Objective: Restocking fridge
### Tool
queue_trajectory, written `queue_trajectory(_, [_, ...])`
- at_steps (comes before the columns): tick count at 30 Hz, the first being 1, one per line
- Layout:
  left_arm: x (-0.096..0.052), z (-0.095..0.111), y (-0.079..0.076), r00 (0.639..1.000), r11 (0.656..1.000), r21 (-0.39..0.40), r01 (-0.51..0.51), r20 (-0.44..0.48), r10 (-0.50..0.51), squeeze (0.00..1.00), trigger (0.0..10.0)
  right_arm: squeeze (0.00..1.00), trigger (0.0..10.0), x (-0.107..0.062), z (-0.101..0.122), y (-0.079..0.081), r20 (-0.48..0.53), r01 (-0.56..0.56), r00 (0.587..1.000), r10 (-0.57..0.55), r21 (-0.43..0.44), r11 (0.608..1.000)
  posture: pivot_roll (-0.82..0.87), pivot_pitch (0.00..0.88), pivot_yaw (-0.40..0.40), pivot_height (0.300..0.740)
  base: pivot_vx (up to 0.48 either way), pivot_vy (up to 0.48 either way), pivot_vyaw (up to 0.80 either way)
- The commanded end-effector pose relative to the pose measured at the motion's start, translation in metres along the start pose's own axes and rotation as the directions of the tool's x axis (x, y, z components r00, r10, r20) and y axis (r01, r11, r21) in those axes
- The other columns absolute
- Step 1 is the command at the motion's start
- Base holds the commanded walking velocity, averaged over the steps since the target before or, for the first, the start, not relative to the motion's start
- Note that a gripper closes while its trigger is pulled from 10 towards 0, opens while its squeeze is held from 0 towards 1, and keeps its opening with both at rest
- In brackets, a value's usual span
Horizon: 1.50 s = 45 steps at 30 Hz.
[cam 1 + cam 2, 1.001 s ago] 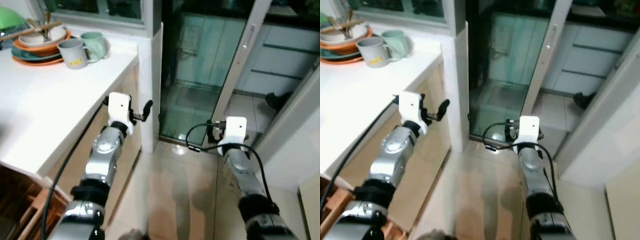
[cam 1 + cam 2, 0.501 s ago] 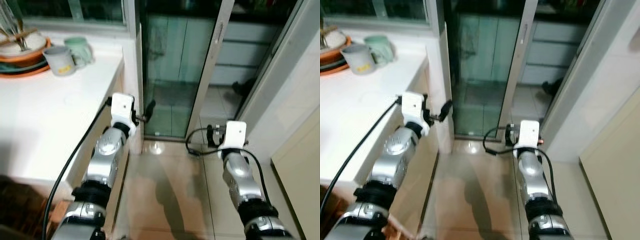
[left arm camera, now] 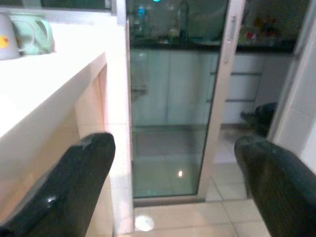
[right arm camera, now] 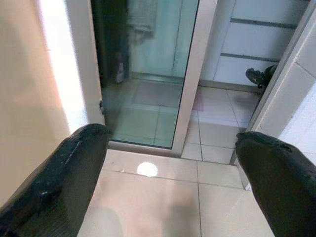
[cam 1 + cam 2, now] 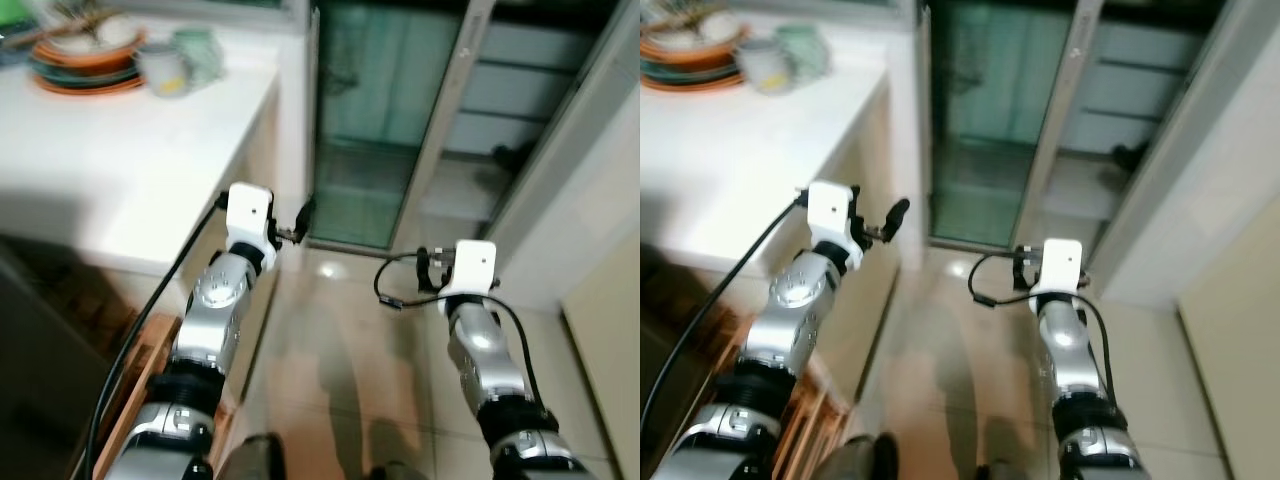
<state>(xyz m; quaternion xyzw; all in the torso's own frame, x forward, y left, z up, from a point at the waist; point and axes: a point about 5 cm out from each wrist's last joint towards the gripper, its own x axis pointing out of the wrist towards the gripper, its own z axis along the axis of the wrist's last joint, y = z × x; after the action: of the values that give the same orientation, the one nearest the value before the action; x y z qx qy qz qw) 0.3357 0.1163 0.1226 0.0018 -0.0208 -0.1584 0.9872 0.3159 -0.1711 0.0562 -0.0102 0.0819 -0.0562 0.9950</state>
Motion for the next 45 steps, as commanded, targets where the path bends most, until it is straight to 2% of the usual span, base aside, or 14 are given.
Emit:
queue_trajectory(1, [0.003, 0.007, -0.003, 1.000, 1.000, 0.005, 0.009, 0.018, -0.009, 0.00, 10.0, 0.00, 10.0, 0.001, 0.006, -0.006, 0.030, 0.019, 0.999, -0.020, 0.011, 1.000, -0.02, 0.000, 0.000, 0.740, -0.442, 0.000, 0.00])
queue_trajectory(24, [0.001, 0.011, 0.001, 0.999, 1.000, 0.016, 0.008, 0.039, -0.009, 0.00, 10.0, 0.00, 10.0, 0.003, 0.012, -0.002, 0.059, 0.007, 0.998, -0.007, 0.003, 1.000, 0.00, 0.000, -0.003, 0.740, -0.465, 0.000, 0.00])
queue_trajectory(29, [0.000, 0.013, 0.000, 0.999, 1.000, 0.021, 0.005, 0.054, -0.006, 0.00, 10.0, 0.00, 10.0, 0.003, 0.028, 0.006, 0.149, -0.021, 0.988, 0.028, -0.050, 0.999, -0.01, 0.000, 0.002, 0.740, -0.256, 0.000, 0.00])
queue_trajectory(30, [-0.001, 0.015, -0.001, 0.998, 1.000, 0.027, 0.002, 0.064, -0.003, 0.00, 10.0, 0.00, 10.0, 0.001, 0.047, 0.014, 0.250, -0.044, 0.966, 0.066, -0.094, 0.995, -0.01, 0.000, 0.001, 0.740, 0.000, 0.000, 0.00])
queue_trajectory(33, [0.000, 0.028, 0.002, 0.991, 0.999, 0.012, -0.034, 0.129, 0.032, 0.00, 10.0, 0.00, 10.0, 0.000, 0.070, 0.024, 0.331, -0.072, 0.939, 0.095, -0.081, 0.994, -0.01, 0.000, -0.003, 0.740, 0.000, 0.000, 0.00])
queue_trajectory(35, [0.001, 0.034, 0.004, 0.987, 0.998, 0.006, -0.055, 0.152, 0.053, 0.00, 10.0, 0.00, 10.0, 0.001, 0.074, 0.026, 0.341, -0.081, 0.935, 0.099, -0.068, 0.994, -0.01, 0.000, -0.004, 0.740, 0.000, 0.000, 0.00])
queue_trajectory(37, [0.005, 0.050, 0.013, 0.971, 0.992, -0.024, -0.124, 0.203, 0.126, 0.00, 10.0, 0.00, 10.0, 0.003, 0.080, 0.031, 0.343, -0.111, 0.932, 0.116, -0.034, 0.993, 0.00, 0.000, -0.010, 0.740, 0.000, 0.000, 0.00])
queue_trajectory(39, [0.005, 0.054, 0.015, 0.967, 0.990, -0.039, -0.137, 0.213, 0.142, 0.00, 10.0, 0.00, 10.0, 0.003, 0.080, 0.032, 0.336, -0.125, 0.933, 0.127, -0.027, 0.992, 0.00, 0.000, -0.012, 0.740, 0.000, 0.000, 0.00])
queue_trajectory(43, [0.003, 0.050, 0.016, 0.972, 0.991, -0.038, -0.130, 0.193, 0.135, 0.00, 10.0, 0.00, 10.0, 0.001, 0.075, 0.031, 0.316, -0.123, 0.940, 0.126, -0.027, 0.992, 0.00, 0.000, -0.012, 0.740, 0.000, 0.000, 0.00])
queue_trajectory(45, [0.002, 0.050, 0.013, 0.975, 0.993, 0.007, -0.117, 0.190, 0.113, 0.00, 10.0, 0.00, 10.0, -0.001, 0.069, 0.030, 0.291, -0.115, 0.950, 0.115, -0.017, 0.993, 0.00, 0.000, -0.010, 0.740, 0.000, 0.480, 0.00])
